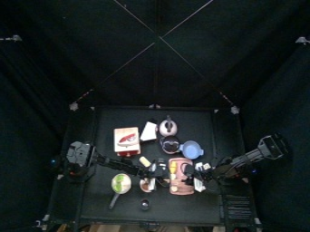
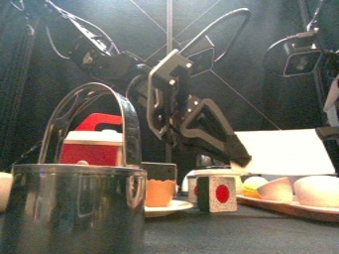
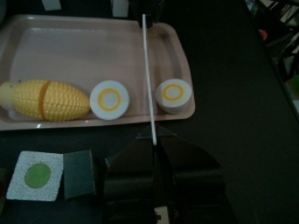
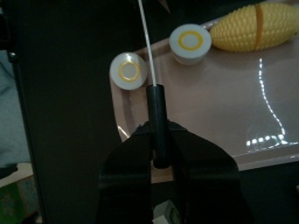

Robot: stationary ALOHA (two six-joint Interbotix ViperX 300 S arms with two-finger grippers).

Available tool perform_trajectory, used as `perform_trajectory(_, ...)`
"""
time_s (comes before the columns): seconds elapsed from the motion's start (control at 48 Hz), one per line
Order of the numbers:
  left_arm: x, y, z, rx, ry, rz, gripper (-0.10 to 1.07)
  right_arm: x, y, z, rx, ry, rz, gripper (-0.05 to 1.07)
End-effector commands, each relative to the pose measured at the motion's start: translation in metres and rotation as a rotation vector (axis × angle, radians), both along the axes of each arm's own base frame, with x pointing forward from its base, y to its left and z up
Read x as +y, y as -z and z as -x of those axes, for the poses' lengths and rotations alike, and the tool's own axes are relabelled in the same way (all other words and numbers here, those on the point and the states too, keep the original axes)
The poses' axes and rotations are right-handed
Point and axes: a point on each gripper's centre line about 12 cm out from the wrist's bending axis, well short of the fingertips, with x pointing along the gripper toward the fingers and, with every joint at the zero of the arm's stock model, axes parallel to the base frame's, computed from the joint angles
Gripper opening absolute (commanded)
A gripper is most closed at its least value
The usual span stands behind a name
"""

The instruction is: Place cleaver in bowl

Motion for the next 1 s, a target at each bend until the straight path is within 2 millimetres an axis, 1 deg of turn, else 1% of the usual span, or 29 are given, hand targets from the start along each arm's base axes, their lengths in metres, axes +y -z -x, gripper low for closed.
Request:
perform_trajectory(0.0, -0.002, -0.015, -0.003, -0.037, 0.006, 0.003, 0.35, 0.0, -0.006, -0.003, -0.029, -0.002, -0.005, 0.31)
perform_trajectory(0.083, -0.001, -0.022, -0.002, -0.049, -0.002, 0.013, 0.37, 0.0, -0.008, -0.004, -0.034, -0.002, -0.005, 0.31)
perform_trajectory(0.167, 0.0, -0.032, 0.001, -0.065, -0.008, 0.02, 0.46, -0.002, -0.01, -0.004, -0.039, 0.006, -0.005, 0.31)
perform_trajectory(0.208, 0.001, -0.036, 0.006, -0.07, -0.008, 0.021, 0.54, -0.004, -0.012, -0.004, -0.045, 0.014, -0.007, 0.31)
perform_trajectory(0.271, 0.006, -0.045, 0.011, -0.082, -0.017, 0.023, 0.62, -0.004, -0.013, -0.005, -0.049, 0.015, -0.008, 0.31)
perform_trajectory(0.312, 0.01, -0.051, 0.015, -0.094, -0.022, 0.023, 0.65, -0.005, -0.014, -0.005, -0.051, 0.02, -0.009, 0.31)
perform_trajectory(0.417, 0.021, -0.073, 0.035, -0.144, -0.035, 0.033, 0.65, -0.008, -0.016, -0.005, -0.059, 0.032, -0.012, 0.31)
perform_trajectory(0.479, 0.026, -0.084, 0.052, -0.187, -0.034, 0.045, 0.65, -0.011, -0.016, -0.005, -0.057, 0.043, -0.009, 0.31)
perform_trajectory(0.521, 0.029, -0.09, 0.067, -0.235, -0.031, 0.064, 0.65, -0.012, -0.016, -0.005, -0.058, 0.044, -0.005, 0.31)
perform_trajectory(0.542, 0.03, -0.092, 0.071, -0.251, -0.03, 0.071, 0.65, -0.012, -0.016, -0.005, -0.059, 0.044, -0.003, 0.31)
perform_trajectory(0.667, 0.035, -0.098, 0.094, -0.352, -0.015, 0.108, 0.65, -0.023, -0.017, -0.009, -0.062, 0.095, -0.008, 0.31)
perform_trajectory(0.75, 0.039, -0.098, 0.103, -0.363, -0.023, 0.114, 0.65, -0.033, -0.024, -0.014, -0.075, 0.146, -0.012, 0.31)
perform_trajectory(0.792, 0.041, -0.095, 0.104, -0.357, -0.025, 0.111, 0.65, -0.041, -0.033, -0.013, -0.075, 0.186, -0.001, 0.31)
perform_trajectory(0.875, 0.041, -0.089, 0.104, -0.342, -0.028, 0.113, 0.65, -0.062, -0.045, -0.003, -0.068, 0.294, 0.0, 0.31)
perform_trajectory(0.917, 0.04, -0.087, 0.104, -0.337, -0.027, 0.113, 0.65, -0.07, -0.055, 0.009, -0.072, 0.349, -0.021, 0.31)
perform_trajectory(0.958, 0.04, -0.085, 0.103, -0.332, -0.026, 0.111, 0.65, -0.074, -0.059, 0.018, -0.071, 0.387, -0.04, 0.31)
perform_trajectory(0.979, 0.04, -0.085, 0.103, -0.331, -0.026, 0.112, 0.65, -0.077, -0.059, 0.027, -0.054, 0.426, -0.065, 0.32)
